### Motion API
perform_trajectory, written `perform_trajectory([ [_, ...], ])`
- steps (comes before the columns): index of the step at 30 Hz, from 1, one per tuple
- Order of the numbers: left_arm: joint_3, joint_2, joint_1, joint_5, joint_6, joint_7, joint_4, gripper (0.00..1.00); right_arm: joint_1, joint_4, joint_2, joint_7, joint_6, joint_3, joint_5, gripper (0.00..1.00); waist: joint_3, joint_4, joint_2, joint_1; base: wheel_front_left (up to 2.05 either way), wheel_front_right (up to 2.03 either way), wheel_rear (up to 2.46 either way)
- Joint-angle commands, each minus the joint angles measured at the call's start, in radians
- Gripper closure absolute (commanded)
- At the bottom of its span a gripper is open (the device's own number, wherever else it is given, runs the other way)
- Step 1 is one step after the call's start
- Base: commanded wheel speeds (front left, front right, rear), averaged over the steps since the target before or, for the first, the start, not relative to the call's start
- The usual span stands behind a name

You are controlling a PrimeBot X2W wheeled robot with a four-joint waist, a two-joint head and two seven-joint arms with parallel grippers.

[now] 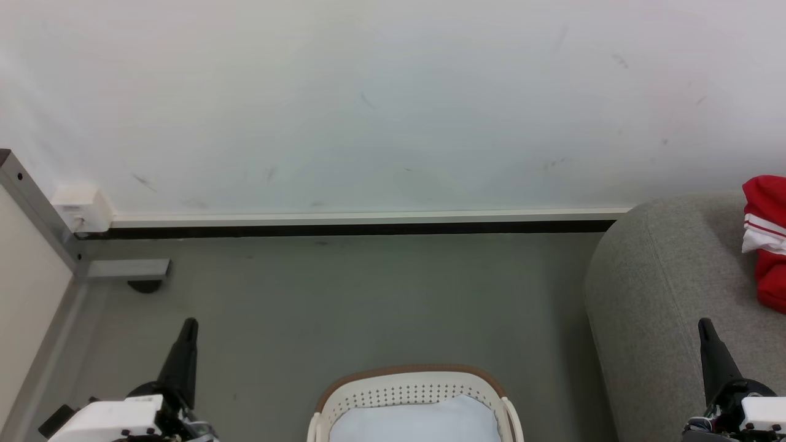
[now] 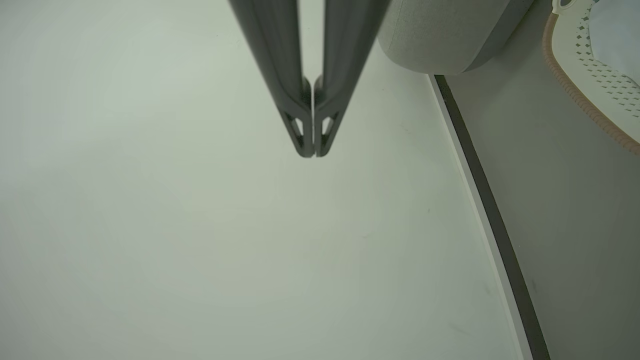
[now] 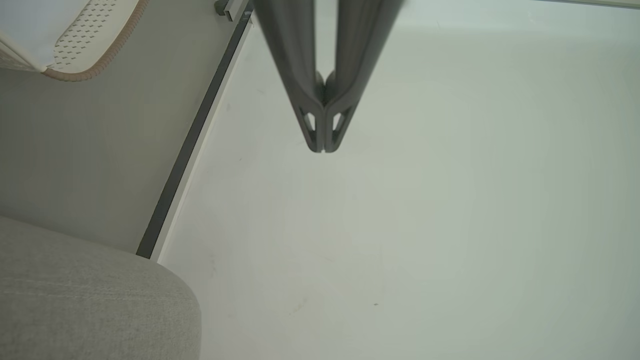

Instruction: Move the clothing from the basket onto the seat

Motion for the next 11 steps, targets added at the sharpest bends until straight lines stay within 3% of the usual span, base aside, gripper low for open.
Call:
perform_trajectory([
  [1,0.002,0.002,-0.009,-0.013,-0.003,0.003,-0.001,1.0,-0.007,-0.002,-0.006,-0.005,-0.002,0.002,0.004,1.0,0.0,0.0,0.0,0.0,0.0,0.0,0.0],
  [11,0.002,0.002,-0.009,-0.013,-0.003,0.003,-0.001,1.0,-0.006,-0.003,-0.013,-0.01,-0.002,0.01,0.011,1.0,0.0,0.0,0.0,0.0,0.0,0.0,0.0],
])
